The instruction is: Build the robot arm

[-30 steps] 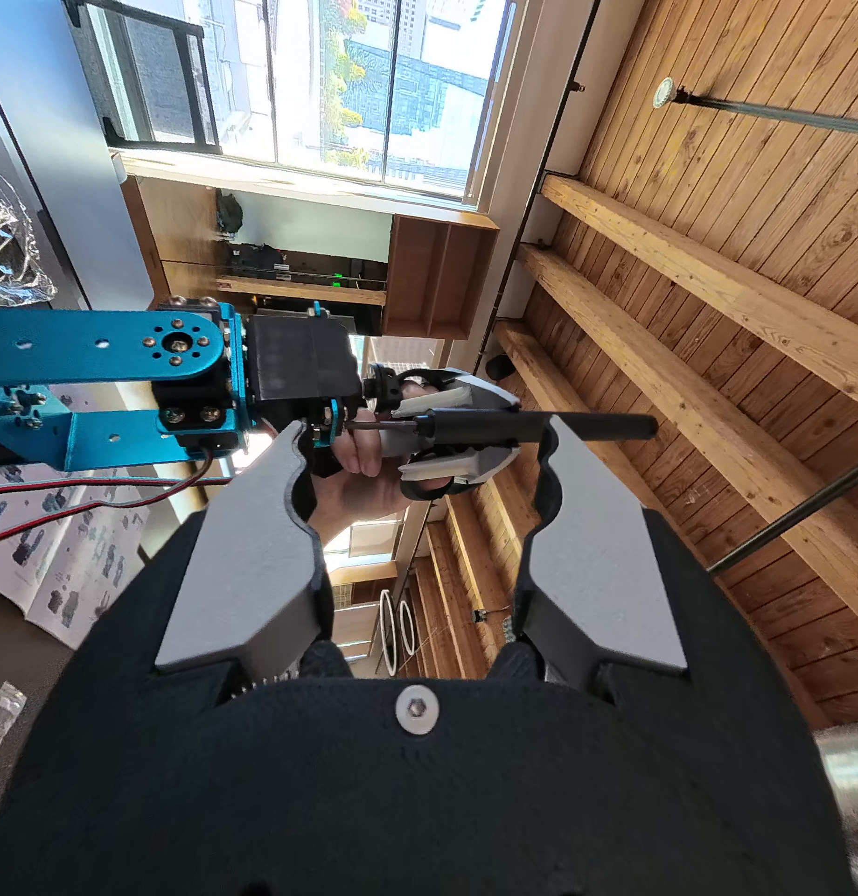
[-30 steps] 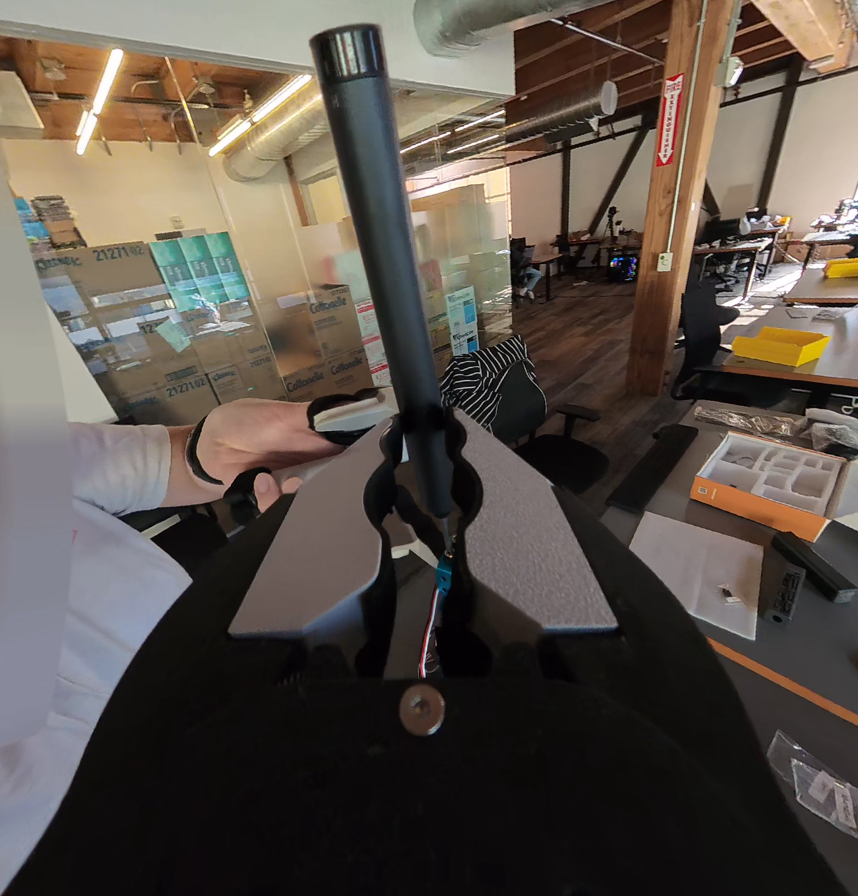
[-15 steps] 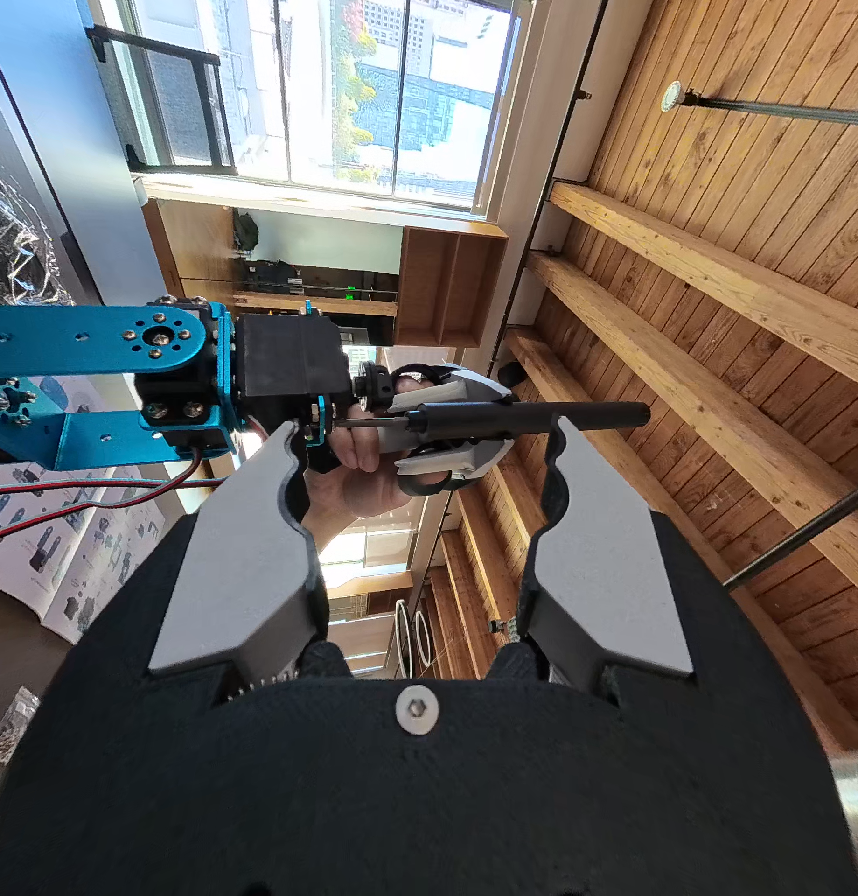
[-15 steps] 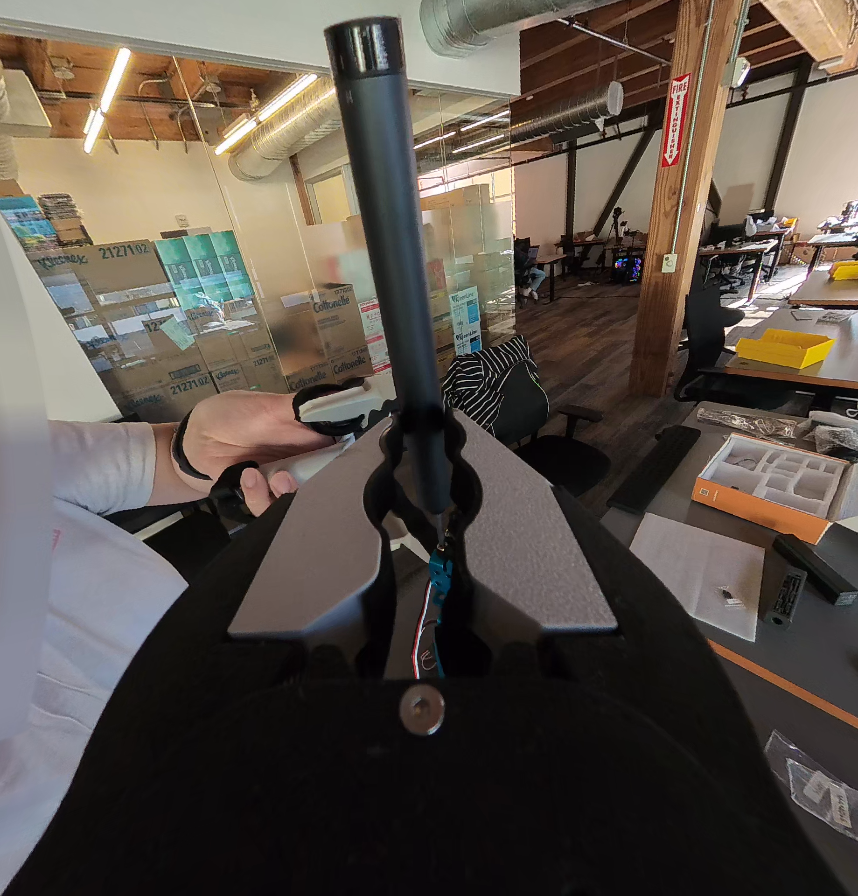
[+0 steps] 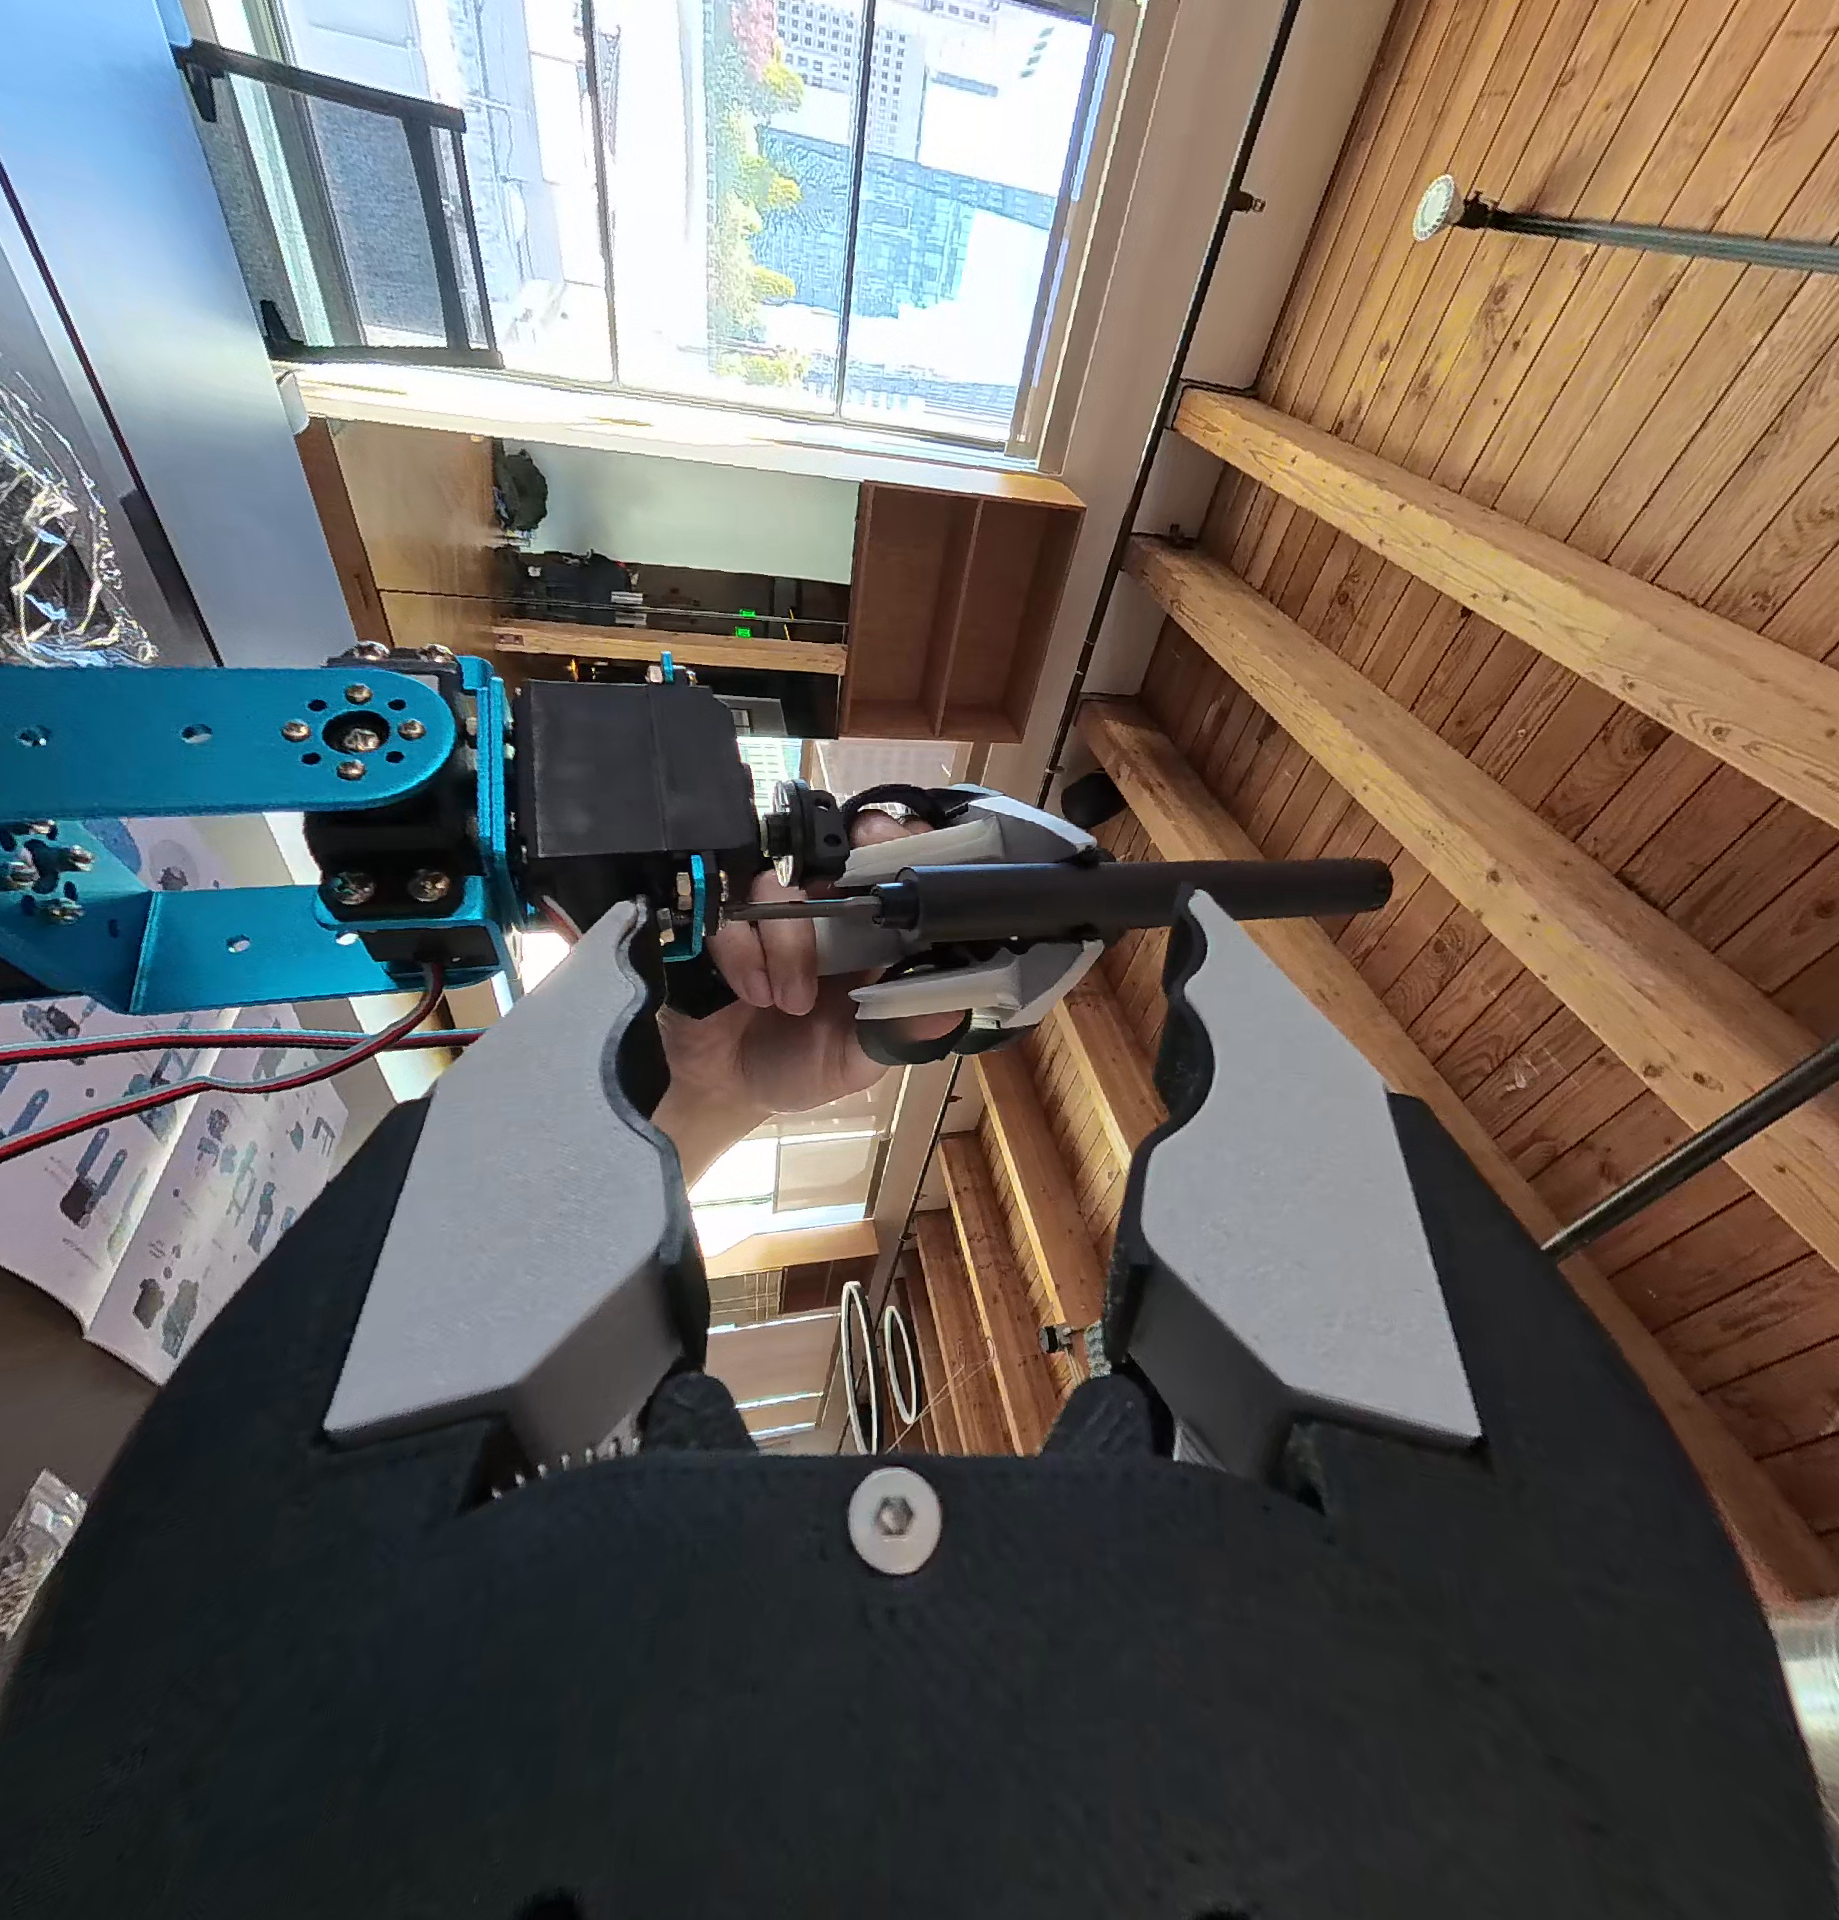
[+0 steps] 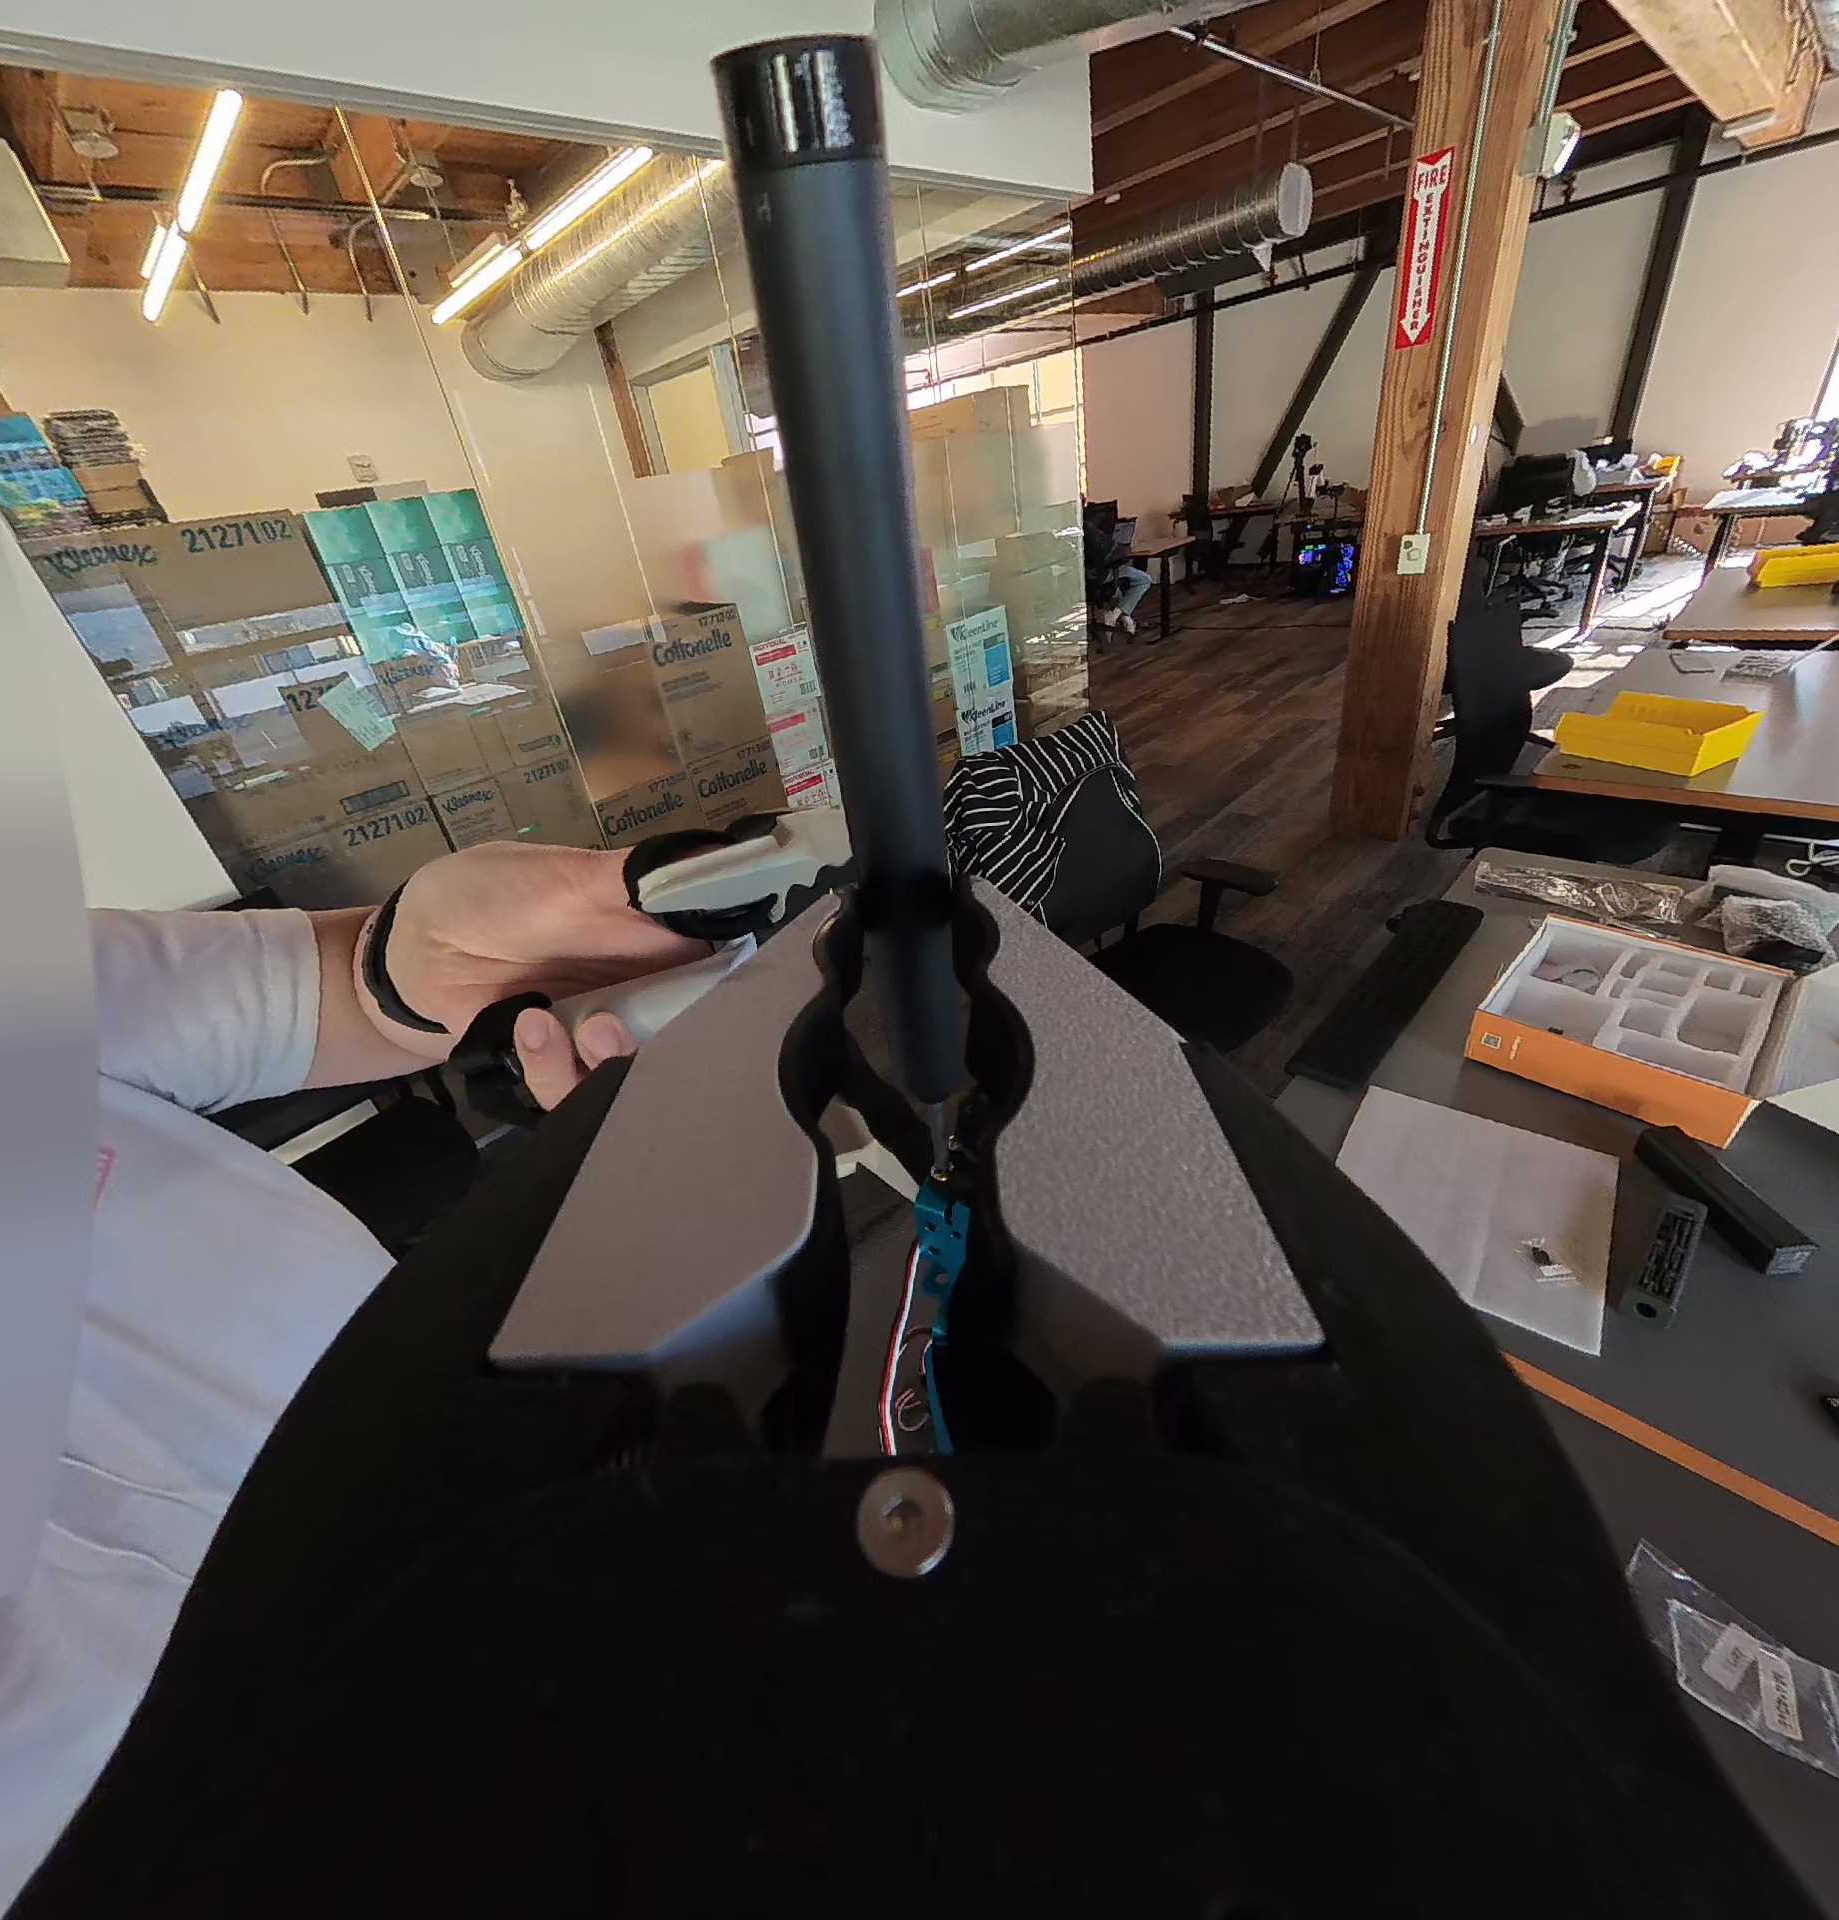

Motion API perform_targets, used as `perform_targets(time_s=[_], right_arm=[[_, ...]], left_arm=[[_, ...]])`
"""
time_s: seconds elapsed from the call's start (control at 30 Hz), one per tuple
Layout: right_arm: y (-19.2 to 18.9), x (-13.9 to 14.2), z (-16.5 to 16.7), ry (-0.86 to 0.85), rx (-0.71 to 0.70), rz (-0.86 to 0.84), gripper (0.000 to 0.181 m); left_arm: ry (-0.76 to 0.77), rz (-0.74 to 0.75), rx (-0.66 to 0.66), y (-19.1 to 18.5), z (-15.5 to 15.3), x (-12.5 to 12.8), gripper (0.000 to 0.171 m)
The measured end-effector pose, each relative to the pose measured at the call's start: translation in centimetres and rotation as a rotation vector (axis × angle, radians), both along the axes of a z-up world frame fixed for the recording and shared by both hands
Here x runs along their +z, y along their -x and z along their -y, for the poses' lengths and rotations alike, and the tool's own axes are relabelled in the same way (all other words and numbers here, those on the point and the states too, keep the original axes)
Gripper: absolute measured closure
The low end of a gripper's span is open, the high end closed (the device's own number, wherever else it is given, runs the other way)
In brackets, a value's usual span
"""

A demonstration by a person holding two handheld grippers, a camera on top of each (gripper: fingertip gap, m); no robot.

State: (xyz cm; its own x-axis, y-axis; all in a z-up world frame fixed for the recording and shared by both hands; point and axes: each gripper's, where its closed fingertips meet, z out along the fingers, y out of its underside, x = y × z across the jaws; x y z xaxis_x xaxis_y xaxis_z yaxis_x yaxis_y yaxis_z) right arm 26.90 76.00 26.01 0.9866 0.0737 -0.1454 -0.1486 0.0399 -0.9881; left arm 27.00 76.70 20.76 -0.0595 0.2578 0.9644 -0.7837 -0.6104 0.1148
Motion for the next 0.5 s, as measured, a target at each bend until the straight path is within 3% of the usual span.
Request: perform_targets(time_s=[0.5], right_arm=[[-0.1,-0.04,0.25,-0.001,-0.012,0.005,0.166]], left_arm=[[-0.051,-0.005,-0.059,0.08,0.63,-0.03,0.077]])
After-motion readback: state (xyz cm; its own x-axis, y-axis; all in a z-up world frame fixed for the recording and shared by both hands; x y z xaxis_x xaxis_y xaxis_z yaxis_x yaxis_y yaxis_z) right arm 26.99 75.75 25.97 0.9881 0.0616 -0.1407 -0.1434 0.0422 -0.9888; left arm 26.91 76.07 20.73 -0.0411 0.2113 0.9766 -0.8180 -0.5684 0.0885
